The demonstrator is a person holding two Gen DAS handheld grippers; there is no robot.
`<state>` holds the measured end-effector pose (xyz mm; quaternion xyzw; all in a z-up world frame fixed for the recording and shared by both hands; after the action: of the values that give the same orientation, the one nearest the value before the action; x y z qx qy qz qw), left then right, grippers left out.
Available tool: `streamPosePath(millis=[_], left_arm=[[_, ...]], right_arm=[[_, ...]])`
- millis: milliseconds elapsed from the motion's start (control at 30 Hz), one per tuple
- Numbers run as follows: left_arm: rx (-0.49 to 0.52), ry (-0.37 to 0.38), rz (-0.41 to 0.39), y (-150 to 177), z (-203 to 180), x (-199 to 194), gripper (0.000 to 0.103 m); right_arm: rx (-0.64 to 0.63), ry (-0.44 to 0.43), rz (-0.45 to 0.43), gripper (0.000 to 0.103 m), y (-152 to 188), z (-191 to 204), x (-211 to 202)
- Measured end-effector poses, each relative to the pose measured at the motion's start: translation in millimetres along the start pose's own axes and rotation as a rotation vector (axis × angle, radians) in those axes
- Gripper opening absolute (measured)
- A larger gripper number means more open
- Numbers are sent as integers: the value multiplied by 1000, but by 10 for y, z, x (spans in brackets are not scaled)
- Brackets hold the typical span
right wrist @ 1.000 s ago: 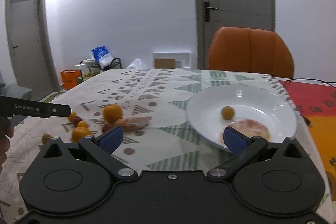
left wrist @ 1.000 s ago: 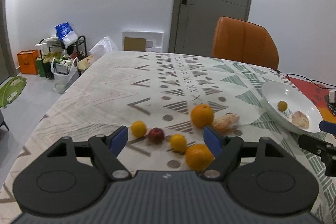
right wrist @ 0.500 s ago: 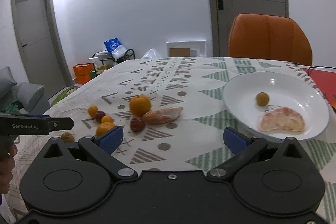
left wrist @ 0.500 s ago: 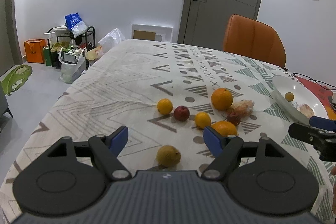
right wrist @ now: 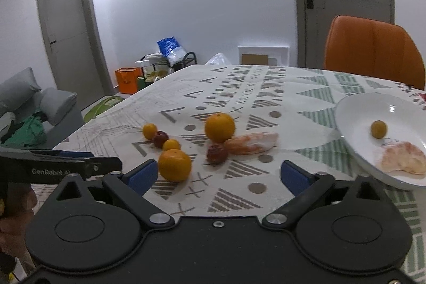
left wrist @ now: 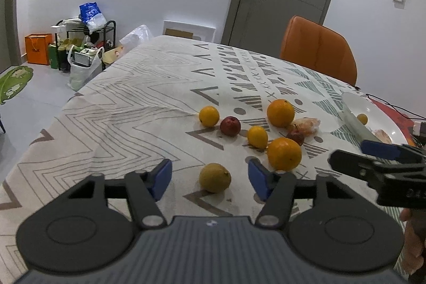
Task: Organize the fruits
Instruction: 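Grasp another olive-brown fruit with the left gripper while the right grasps an orange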
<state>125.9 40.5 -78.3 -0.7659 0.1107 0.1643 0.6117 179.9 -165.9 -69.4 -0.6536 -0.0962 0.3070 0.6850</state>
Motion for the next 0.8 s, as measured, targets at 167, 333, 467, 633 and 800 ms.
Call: streamPosePath(millis=[167,333,467,633,800], left_arm=[[-7,14,9,44,21,57,29],[-38,-7,-10,19,116,35,26],[-36,-14,-19,-41,190,-5,26],[-35,-41,-35,-105,292,-54,26],[-39,-59,-40,-136,361,-81,26]], right_arm=[[3,-27,21,90,8,90,109],[5,-48,39,88,18,174,206],[1,-70,54,85,34,259,297],[-3,-94,75,80,70,337,410],[1,-99,89,79,106,362,462]])
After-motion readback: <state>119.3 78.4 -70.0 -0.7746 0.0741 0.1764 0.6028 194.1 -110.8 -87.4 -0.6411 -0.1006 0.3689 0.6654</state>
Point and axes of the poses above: each gripper's, at about its wrist camera, not at the fingertips, and x roughly the way its jaws point, z to its left, y to its underside, the point moved 5 cm from there along x, roughly the way its jaws point, and after that the axes turned 14 degrees about -z, right-handed, at the moved point
